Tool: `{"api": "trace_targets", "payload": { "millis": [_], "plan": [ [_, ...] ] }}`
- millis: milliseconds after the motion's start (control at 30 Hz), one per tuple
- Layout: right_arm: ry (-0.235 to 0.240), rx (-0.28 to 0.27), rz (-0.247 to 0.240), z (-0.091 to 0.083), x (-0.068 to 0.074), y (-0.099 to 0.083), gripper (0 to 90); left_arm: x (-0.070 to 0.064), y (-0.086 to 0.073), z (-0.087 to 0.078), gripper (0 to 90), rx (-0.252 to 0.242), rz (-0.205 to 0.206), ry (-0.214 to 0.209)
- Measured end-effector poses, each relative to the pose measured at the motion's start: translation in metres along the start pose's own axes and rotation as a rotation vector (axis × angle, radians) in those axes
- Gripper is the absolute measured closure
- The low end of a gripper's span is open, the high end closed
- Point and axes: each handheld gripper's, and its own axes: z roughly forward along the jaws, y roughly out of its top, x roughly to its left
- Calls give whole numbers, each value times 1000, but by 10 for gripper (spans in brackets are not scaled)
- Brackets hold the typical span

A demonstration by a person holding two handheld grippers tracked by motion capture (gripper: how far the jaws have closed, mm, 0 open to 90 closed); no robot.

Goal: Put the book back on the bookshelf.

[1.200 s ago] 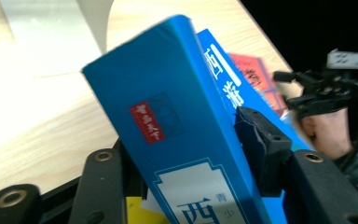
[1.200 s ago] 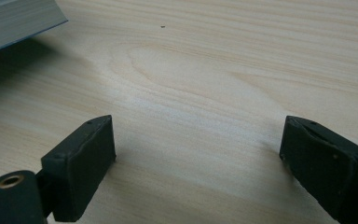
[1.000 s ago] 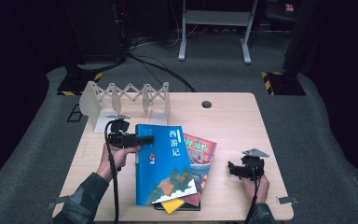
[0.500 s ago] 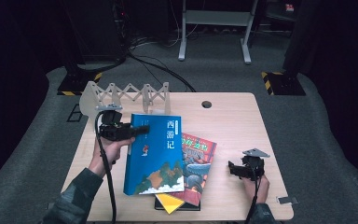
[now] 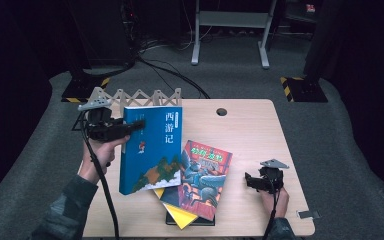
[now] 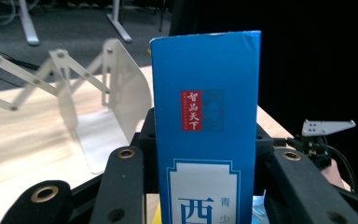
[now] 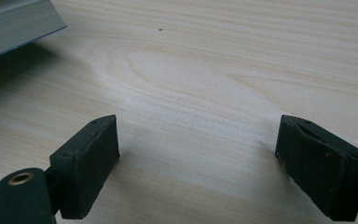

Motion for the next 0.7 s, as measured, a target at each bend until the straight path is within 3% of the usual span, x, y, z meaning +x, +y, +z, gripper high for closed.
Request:
{"api": "trace_targets", "payload": {
  "millis": [100, 167, 467, 700],
  "plan": [
    [-3, -2, 1, 0, 0, 0, 125, 2, 4, -7, 617, -20, 5, 17],
    [-5, -1, 1, 1, 1, 0, 124, 2, 7, -10, 618, -23, 48, 58],
    [-6, 2, 1, 1, 1, 0, 123, 24, 8, -20, 617, -59, 19, 151],
    [-7, 3, 1, 1, 1, 0, 122, 38, 11, -30, 617, -90, 34, 235]
  ]
}}
